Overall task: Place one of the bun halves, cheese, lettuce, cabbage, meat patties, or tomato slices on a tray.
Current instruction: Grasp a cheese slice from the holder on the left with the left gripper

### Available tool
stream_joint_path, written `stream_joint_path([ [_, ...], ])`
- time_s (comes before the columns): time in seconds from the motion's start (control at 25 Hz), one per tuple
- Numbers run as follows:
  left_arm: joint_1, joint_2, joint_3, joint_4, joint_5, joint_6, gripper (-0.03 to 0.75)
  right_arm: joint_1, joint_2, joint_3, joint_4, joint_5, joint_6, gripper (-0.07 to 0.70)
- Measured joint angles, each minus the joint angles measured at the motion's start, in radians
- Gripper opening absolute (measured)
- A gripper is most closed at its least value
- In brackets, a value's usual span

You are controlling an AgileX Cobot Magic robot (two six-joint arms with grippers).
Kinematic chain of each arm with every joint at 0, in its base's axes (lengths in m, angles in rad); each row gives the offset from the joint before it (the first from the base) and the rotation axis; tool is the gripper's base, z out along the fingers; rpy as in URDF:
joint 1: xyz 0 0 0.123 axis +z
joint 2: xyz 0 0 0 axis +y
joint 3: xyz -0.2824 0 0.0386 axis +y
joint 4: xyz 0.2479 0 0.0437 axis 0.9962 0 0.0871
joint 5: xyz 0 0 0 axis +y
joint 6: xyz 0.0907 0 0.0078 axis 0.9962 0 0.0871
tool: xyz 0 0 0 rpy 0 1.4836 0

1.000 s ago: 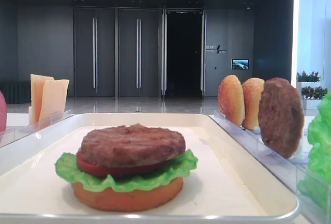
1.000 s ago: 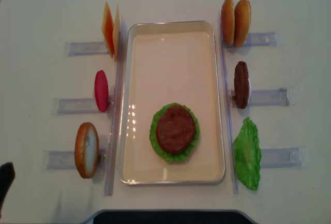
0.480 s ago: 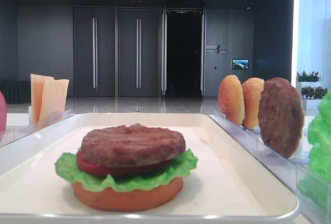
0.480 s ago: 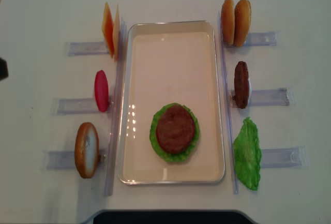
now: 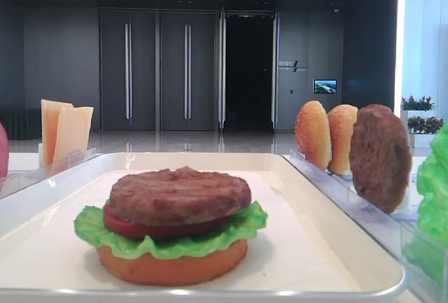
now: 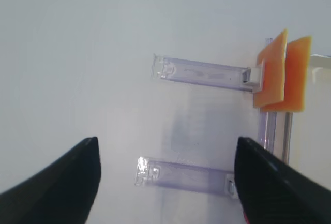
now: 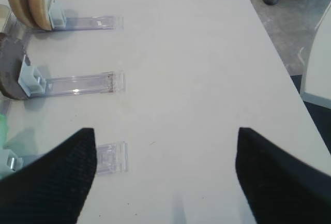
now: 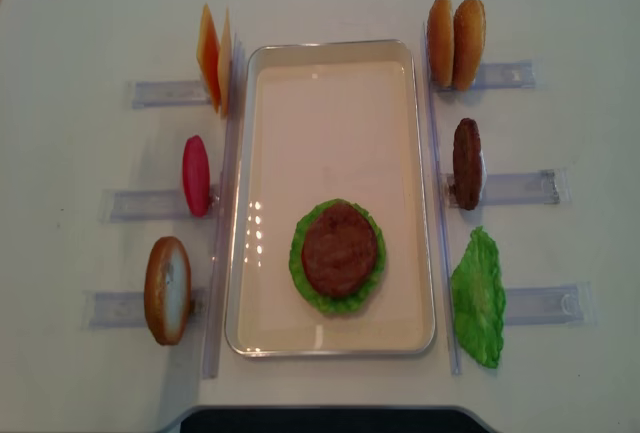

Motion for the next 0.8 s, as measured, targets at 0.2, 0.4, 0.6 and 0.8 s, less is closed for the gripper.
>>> stream_joint_path([
  [0.2,0.000,0.185,-0.140,0.006,0.023,0.002,0.611,0.000,0.000,0.000,0.000,0.000,0.000,0.556],
  [0.4,0.000,0.336,-0.259,0.009,0.031,0.008,0.612,0.000,0.000,0.000,0.000,0.000,0.000,0.556],
  [0.6,0.000,0.458,-0.355,0.008,0.044,0.009,0.612,0.000,0.000,0.000,0.000,0.000,0.000,0.556],
  [0.8,0.000,0.492,-0.373,0.008,0.049,0.015,0.610,0.000,0.000,0.000,0.000,0.000,0.000,0.556],
])
